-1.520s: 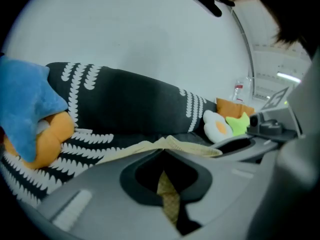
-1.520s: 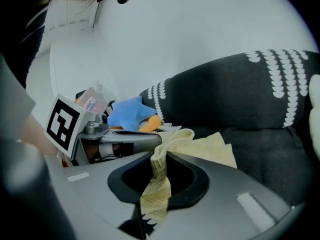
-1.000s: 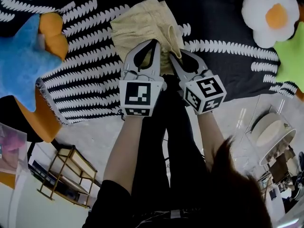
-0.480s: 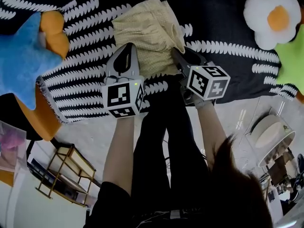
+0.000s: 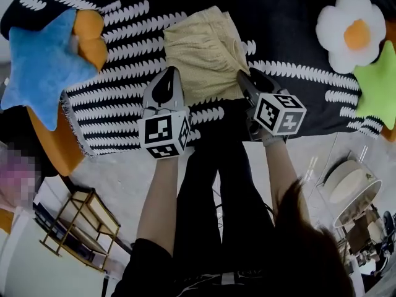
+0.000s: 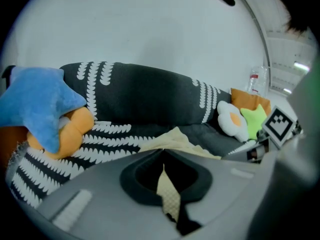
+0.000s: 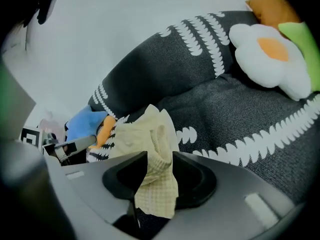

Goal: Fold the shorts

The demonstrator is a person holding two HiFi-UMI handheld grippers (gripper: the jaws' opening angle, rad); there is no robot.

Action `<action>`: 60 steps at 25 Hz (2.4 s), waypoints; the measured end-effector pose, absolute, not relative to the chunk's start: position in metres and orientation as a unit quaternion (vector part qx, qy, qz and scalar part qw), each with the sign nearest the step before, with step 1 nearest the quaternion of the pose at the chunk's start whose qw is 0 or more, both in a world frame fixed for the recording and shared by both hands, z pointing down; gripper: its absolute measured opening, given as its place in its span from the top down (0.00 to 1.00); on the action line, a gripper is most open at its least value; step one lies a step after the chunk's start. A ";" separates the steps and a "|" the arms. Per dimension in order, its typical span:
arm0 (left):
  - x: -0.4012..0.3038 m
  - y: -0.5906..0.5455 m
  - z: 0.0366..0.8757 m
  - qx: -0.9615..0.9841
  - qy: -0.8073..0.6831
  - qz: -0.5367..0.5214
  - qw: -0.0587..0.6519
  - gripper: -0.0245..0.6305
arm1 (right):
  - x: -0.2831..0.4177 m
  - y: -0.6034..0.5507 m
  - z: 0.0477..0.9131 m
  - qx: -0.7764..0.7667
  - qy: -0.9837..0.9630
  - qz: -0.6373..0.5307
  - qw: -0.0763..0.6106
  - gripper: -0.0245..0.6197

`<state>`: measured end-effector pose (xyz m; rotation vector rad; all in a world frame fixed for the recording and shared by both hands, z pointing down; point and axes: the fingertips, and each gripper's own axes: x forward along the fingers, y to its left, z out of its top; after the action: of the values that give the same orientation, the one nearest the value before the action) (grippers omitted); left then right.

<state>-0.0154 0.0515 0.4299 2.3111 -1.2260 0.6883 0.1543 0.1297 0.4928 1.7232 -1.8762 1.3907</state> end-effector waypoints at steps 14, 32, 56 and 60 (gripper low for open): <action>-0.046 0.057 0.315 0.853 -0.446 0.225 0.152 0.96 | 0.156 0.127 0.371 0.607 -0.689 0.383 0.095 0.96; -0.081 0.070 0.149 0.861 -0.479 0.107 0.133 0.96 | 0.133 0.149 0.180 0.593 -0.774 0.206 0.081 0.96; -0.099 0.119 -0.051 0.871 -0.487 0.059 0.041 0.96 | 0.131 0.187 -0.020 0.585 -0.801 0.108 0.061 0.96; -0.108 0.118 -0.073 0.868 -0.493 0.048 0.038 0.96 | 0.131 0.184 -0.043 0.591 -0.799 0.102 0.047 0.96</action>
<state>-0.1075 0.1177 -0.0732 2.6619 -1.5134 0.1479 0.1306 0.1843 -0.0425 1.8036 -2.4362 0.3111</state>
